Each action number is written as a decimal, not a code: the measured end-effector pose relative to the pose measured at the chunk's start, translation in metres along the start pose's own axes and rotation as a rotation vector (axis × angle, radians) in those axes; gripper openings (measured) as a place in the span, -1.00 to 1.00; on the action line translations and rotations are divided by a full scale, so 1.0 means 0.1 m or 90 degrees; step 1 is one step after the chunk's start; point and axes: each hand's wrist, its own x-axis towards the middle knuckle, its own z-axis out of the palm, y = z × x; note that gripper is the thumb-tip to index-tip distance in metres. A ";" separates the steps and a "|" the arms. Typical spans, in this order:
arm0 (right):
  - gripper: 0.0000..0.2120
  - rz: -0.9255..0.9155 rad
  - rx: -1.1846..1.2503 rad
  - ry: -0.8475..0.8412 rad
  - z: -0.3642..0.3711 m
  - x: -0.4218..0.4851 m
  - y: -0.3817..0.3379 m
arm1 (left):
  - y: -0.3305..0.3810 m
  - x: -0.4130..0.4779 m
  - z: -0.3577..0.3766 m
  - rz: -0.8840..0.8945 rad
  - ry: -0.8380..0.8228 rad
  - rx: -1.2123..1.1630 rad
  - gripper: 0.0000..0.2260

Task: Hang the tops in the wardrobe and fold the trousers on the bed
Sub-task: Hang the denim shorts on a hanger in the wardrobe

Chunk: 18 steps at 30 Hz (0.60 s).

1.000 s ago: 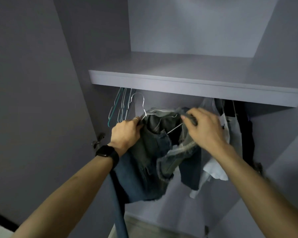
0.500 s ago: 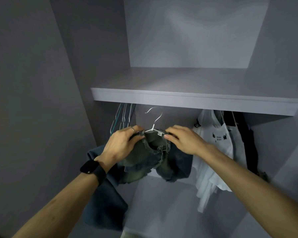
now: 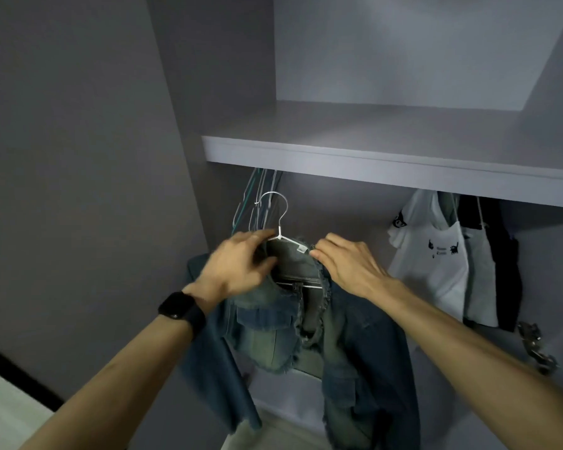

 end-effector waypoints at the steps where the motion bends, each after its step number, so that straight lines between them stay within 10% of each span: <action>1: -0.73 0.012 0.010 -0.014 -0.01 -0.01 0.01 | 0.15 0.04 0.06 -0.007 0.026 -0.058 -0.57; 6: -0.70 0.039 0.123 -0.031 -0.10 -0.16 0.11 | 0.37 0.16 0.11 0.017 0.046 -0.156 -0.93; 14: -0.72 0.118 0.167 0.169 -0.53 -0.02 0.34 | 0.61 0.28 0.03 0.249 0.013 -0.048 -0.90; 18: -0.84 0.213 0.271 0.045 -0.59 0.20 0.52 | 0.65 0.45 -0.12 0.221 -0.038 -0.096 -0.97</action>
